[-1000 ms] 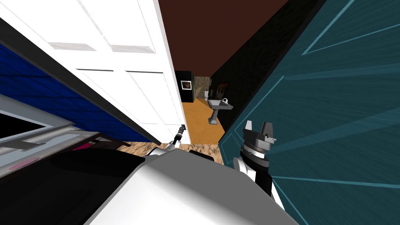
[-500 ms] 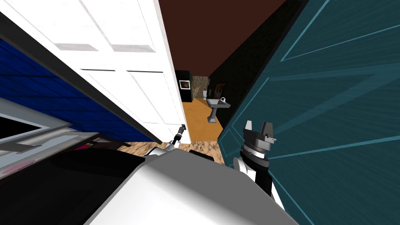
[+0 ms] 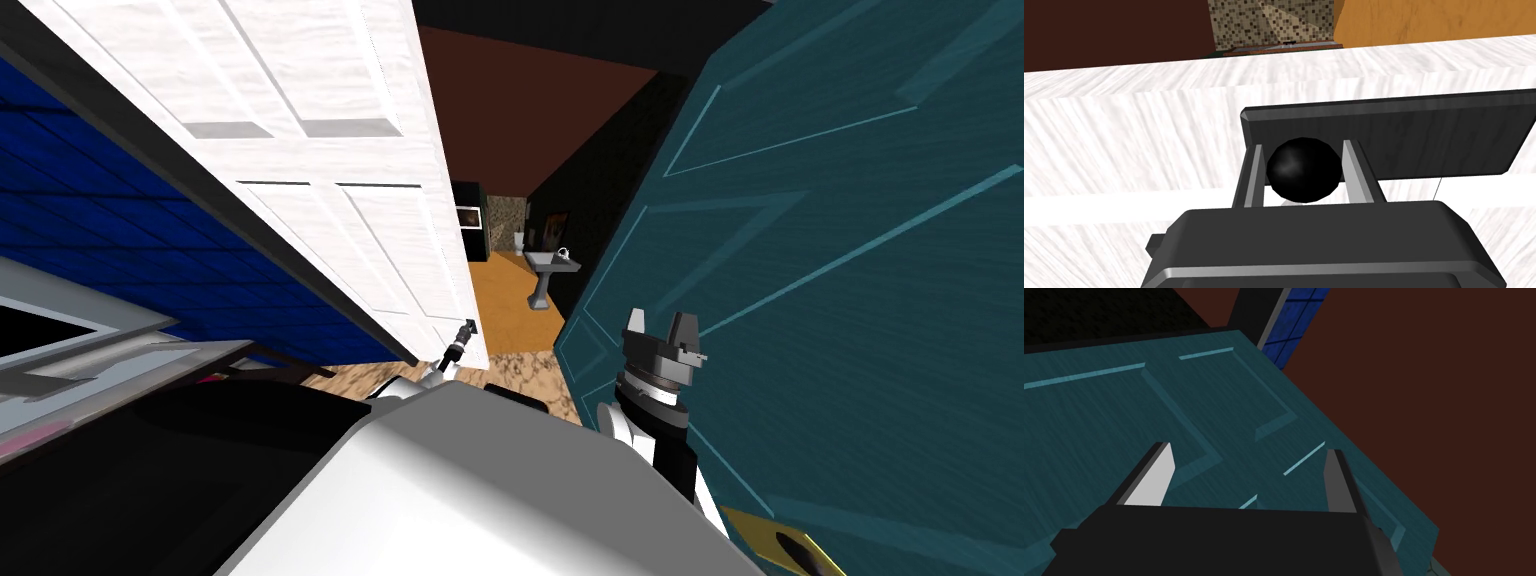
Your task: Pull the door open
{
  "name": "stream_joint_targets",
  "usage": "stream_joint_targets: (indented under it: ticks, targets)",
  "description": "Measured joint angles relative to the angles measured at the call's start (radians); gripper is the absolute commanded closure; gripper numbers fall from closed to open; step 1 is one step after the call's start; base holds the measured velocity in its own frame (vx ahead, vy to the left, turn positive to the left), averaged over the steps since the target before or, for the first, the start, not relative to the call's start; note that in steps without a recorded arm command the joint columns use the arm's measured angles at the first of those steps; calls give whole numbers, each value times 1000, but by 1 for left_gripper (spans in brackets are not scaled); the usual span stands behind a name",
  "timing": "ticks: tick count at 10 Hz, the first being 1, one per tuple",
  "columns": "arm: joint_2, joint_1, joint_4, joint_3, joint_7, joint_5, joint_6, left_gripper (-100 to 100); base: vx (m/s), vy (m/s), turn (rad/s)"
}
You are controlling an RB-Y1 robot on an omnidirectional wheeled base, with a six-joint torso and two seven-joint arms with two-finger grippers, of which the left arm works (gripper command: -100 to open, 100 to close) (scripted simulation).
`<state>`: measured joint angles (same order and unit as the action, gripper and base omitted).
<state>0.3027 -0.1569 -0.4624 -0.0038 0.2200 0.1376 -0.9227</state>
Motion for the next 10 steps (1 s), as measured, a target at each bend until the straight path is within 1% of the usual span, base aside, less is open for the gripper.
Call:
stream_joint_targets:
  ticks: [1, 4, 5, 8, 9, 10]
  targets:
    - [-2, 3, 2, -3, 2, -2, 2, 100, -159, 24, -71]
    - [17, 6, 0, -31, 33, -18, -21, 100, -233, 63, -99]
    - [27, 16, -9, -46, 49, -26, -26, 100, -241, 66, -78]
    - [44, 27, -6, -83, 86, -48, -53, 100, -230, 65, -71]
    - [49, 26, 1, -93, 97, -54, -63, 100, -95, 13, -14]
    - [48, 30, 4, -96, 99, -55, -64, 100, -141, 61, -93]
